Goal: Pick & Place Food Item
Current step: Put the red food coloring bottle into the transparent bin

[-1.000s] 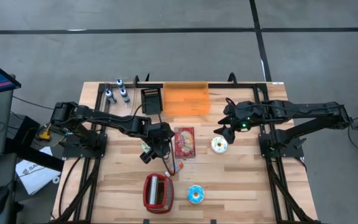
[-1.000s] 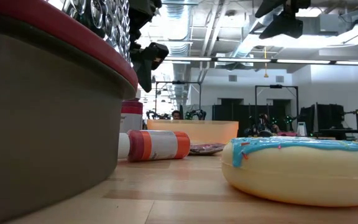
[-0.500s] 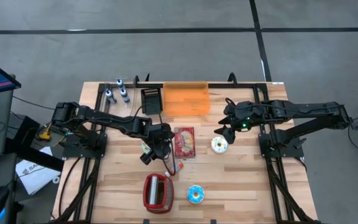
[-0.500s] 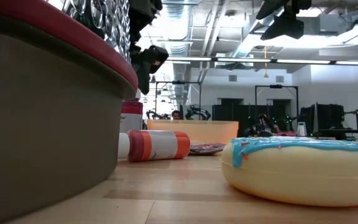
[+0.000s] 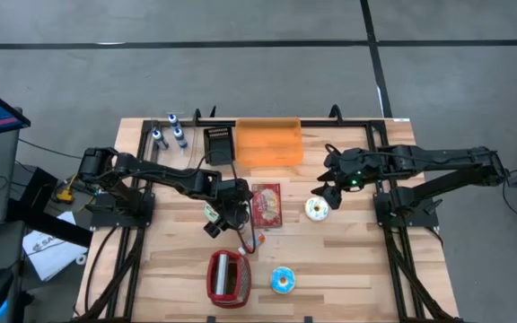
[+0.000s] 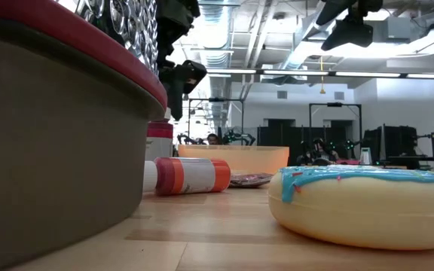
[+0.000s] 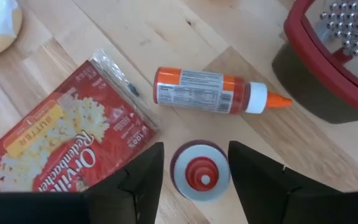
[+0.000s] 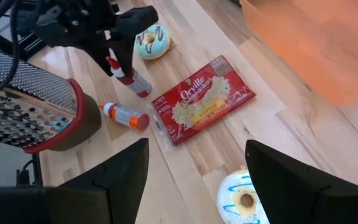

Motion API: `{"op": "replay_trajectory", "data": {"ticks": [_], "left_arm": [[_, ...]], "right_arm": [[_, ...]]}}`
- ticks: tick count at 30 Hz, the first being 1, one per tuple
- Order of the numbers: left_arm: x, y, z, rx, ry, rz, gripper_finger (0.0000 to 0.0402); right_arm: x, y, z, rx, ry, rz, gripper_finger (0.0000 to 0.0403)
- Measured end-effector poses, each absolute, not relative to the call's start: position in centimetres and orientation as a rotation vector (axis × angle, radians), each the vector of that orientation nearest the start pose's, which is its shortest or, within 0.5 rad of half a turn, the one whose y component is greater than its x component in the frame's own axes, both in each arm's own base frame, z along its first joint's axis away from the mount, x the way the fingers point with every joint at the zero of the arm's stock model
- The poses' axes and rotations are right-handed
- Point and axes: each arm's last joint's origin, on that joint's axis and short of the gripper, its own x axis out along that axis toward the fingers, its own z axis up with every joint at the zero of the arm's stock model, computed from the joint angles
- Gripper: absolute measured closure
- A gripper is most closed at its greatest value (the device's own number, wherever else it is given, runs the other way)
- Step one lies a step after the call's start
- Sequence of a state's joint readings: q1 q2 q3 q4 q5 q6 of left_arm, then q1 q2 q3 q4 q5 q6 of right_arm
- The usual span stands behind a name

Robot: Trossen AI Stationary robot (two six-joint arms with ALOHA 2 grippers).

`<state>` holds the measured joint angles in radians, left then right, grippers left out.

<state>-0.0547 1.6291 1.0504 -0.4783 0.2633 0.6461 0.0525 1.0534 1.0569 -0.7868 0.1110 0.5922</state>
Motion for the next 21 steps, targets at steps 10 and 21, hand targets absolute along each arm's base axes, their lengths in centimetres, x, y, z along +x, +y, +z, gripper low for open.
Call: {"op": "replay_trajectory", "data": {"ticks": [10,21], "left_arm": [[31.8,-2.2,20.0,0.402,0.933,-0.620,0.0280],[31.8,0.4,21.2,0.385,0.924,-0.409,0.0291]], "right_arm": [[20.2,0.7,32.6,0.499,0.734,-0.287,0.0145],[20.3,0.7,32.7,0.516,0.719,-0.291,0.0145]]}}
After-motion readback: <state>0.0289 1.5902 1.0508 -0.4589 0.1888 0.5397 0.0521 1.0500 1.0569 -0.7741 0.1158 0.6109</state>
